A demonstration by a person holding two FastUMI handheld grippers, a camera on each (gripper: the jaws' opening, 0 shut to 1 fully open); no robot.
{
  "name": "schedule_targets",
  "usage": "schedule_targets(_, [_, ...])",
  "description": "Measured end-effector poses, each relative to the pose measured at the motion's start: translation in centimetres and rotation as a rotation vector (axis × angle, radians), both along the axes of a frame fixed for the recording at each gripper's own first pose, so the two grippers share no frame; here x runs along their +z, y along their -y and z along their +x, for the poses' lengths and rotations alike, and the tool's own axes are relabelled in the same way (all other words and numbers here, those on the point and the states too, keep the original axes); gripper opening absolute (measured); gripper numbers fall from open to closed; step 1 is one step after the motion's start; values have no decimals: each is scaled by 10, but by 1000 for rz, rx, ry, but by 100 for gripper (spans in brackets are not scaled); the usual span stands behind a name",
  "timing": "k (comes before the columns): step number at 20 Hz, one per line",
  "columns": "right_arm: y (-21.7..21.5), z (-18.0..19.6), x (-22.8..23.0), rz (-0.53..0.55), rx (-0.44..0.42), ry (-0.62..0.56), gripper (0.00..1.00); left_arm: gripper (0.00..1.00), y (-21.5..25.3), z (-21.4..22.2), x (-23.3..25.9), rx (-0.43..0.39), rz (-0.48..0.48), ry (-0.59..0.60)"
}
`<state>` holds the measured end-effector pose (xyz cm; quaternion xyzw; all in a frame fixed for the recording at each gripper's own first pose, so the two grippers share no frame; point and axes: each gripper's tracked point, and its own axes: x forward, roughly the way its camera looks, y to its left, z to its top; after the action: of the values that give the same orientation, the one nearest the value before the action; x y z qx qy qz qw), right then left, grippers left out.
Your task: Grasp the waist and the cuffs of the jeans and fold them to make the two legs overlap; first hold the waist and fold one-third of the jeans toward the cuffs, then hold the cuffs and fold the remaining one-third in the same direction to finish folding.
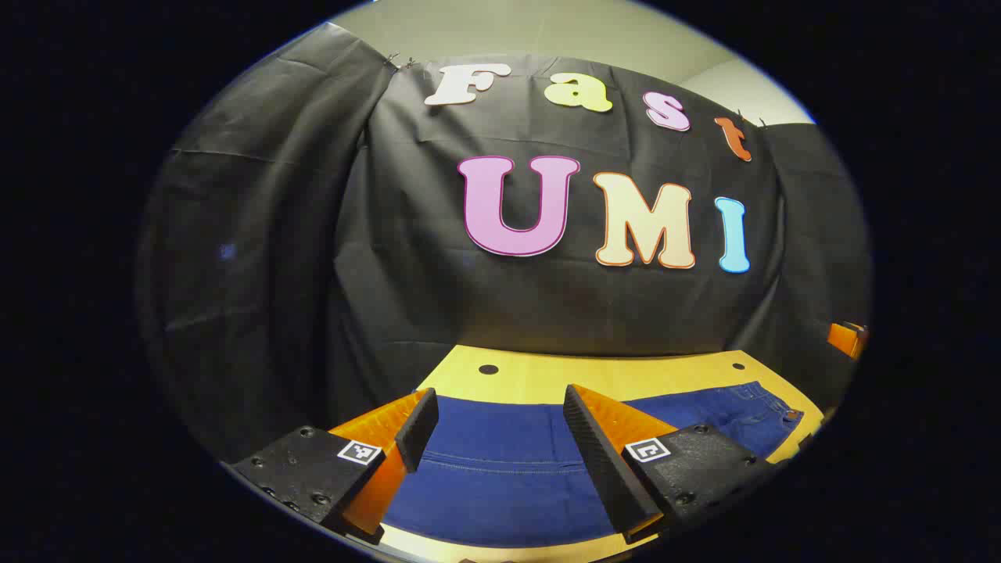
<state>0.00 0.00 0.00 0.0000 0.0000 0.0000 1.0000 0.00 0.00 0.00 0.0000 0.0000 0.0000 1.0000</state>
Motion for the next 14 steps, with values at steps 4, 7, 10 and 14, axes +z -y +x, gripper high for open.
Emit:
schedule_targets(4, [5, -6, 0, -24, -6, -11, 98, 94, 3, 1, -1, -10, 1, -18])
schedule_targets(7, [9, -8, 1, -35, -11, -12, 98, 99, 5, 1, 2, -12, 21, -18])
schedule_targets(10, [9, -9, 3, -33, -10, -16, 98, 94, 8, 0, 3, -18, 34, -31])
schedule_targets(14, [14, -16, 3, -36, -14, -16, 98, 97, 10, 2, 4, -24, 35, -38])
